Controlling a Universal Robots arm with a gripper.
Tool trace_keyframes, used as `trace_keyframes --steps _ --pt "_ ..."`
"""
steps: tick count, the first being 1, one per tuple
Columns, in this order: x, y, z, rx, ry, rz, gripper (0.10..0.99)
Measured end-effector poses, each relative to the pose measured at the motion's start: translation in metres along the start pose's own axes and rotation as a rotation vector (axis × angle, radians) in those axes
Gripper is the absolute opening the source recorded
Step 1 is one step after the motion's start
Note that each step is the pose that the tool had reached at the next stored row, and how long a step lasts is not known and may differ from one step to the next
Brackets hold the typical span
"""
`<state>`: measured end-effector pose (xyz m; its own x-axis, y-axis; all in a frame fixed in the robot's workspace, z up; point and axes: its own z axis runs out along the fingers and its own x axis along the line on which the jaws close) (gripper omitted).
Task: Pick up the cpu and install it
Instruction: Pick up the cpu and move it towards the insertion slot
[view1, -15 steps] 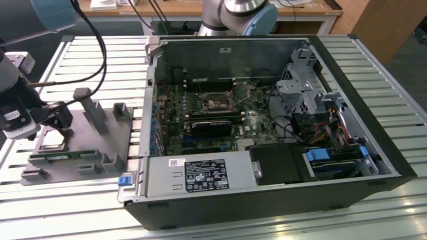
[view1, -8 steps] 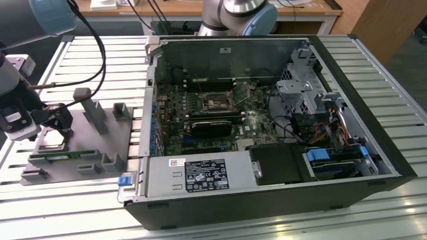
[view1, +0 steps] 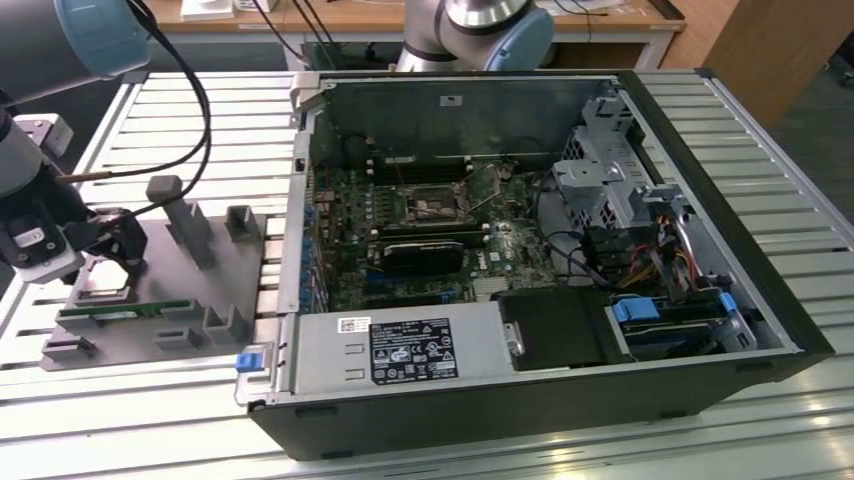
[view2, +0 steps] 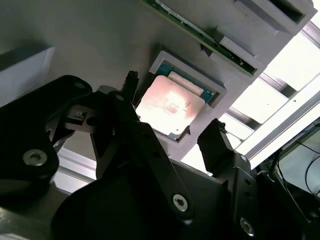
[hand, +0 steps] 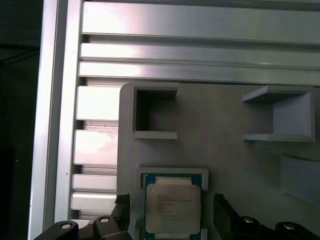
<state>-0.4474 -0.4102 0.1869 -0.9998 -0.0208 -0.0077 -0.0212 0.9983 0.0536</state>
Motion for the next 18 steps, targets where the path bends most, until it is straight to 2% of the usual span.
trace_keyframes --steps 5,6,12,13,18 --pt "0.0000 0.0017 0.0009 0.000 0.0001 0.000 0.749" --pt "0.0000 0.0017 0.0010 0.000 0.0000 0.000 0.678" --pt "0.0000 0.0017 0.0030 0.001 -0.0002 0.000 0.667" --pt "0.0000 0.0016 0.0036 0.002 -0.0002 0.000 0.596" --pt "0.0001 0.0016 0.0046 0.003 0.0000 0.000 0.596"
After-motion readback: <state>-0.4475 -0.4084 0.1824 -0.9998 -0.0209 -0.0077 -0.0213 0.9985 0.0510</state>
